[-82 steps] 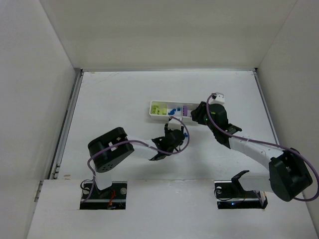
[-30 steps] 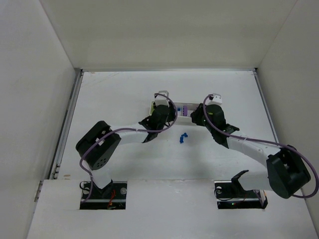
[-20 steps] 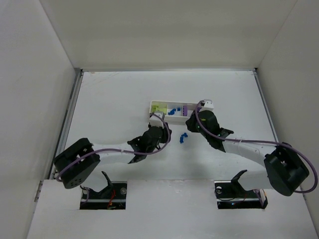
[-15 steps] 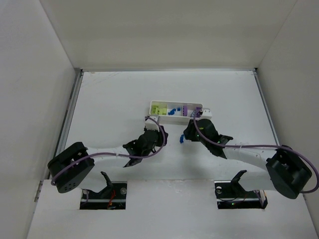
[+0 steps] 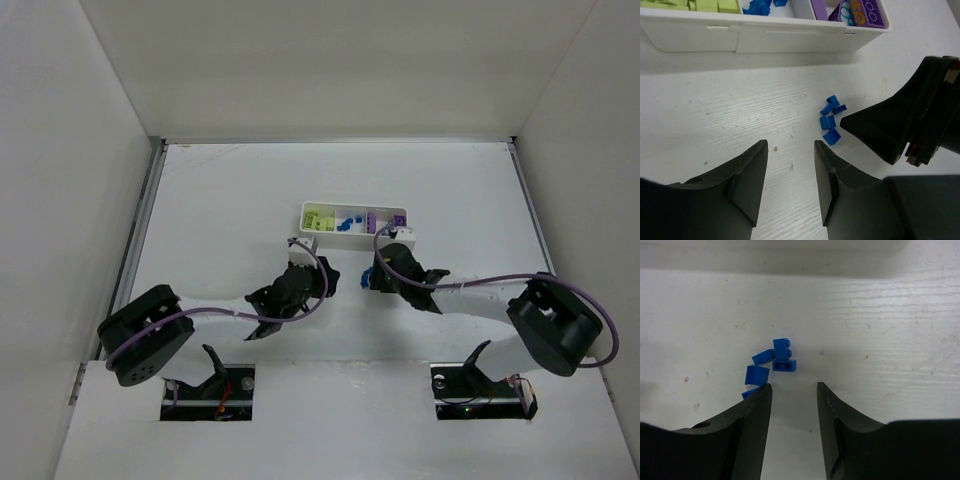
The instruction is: Sort the legos into containers by color
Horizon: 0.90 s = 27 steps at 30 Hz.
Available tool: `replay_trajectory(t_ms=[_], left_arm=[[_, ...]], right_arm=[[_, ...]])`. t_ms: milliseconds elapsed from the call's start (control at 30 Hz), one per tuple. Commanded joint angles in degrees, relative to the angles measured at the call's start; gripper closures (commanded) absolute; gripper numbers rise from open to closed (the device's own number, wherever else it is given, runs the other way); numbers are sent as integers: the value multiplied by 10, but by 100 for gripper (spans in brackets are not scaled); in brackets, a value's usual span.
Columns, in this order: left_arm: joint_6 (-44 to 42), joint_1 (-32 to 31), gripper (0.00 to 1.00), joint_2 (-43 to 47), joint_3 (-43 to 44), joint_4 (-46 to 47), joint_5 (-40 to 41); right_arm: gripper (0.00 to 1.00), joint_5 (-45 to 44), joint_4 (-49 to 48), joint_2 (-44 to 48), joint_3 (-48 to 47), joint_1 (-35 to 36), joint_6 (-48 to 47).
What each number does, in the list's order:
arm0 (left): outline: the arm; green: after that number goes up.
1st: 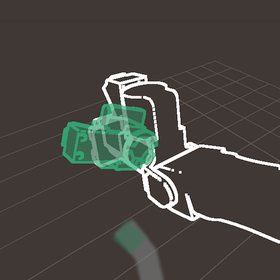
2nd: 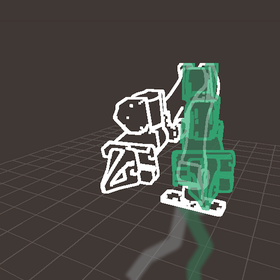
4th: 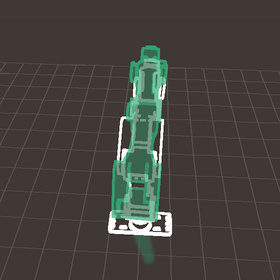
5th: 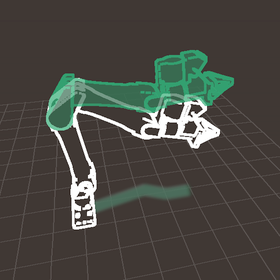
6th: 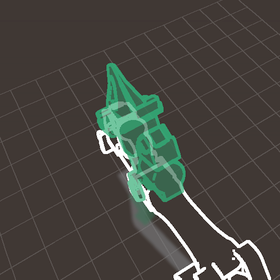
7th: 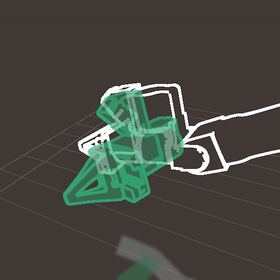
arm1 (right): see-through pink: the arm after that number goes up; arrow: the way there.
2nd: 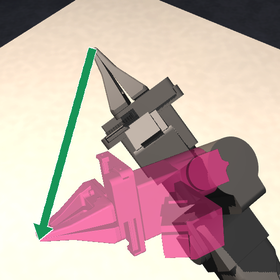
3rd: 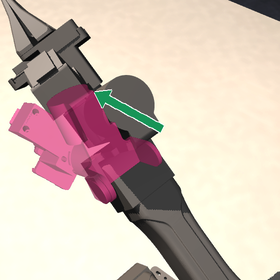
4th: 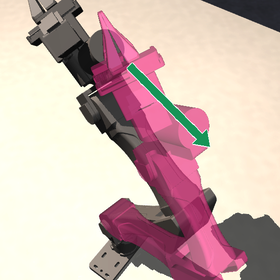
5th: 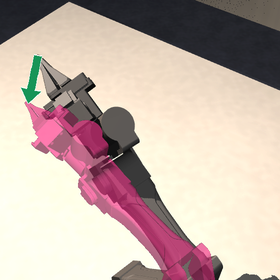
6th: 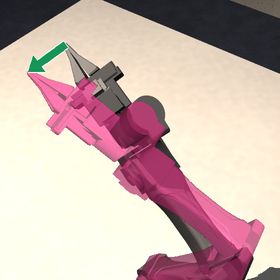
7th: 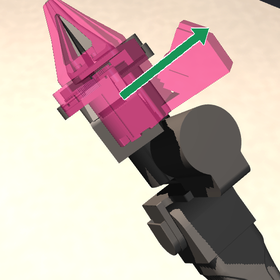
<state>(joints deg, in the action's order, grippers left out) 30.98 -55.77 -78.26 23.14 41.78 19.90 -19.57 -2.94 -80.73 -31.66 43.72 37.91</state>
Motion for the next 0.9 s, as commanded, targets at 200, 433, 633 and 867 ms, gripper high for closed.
replay_trajectory(t_ms=[200, 433, 633, 867], left_arm=[[17, 16, 60, 27, -23, 39, -11], [19, 14, 59, 27, -21, 38, -18], [19, 12, 58, 29, -22, 37, -18], [14, 3, 58, 15, -14, 35, -12]], right_arm=[[55, -46, 38, -59, -77, 8, -5], [68, -96, 65, -89, -100, 22, -9], [74, -108, 75, -43, -101, 31, -8], [74, -73, 38, -11, -164, 11, -34]])
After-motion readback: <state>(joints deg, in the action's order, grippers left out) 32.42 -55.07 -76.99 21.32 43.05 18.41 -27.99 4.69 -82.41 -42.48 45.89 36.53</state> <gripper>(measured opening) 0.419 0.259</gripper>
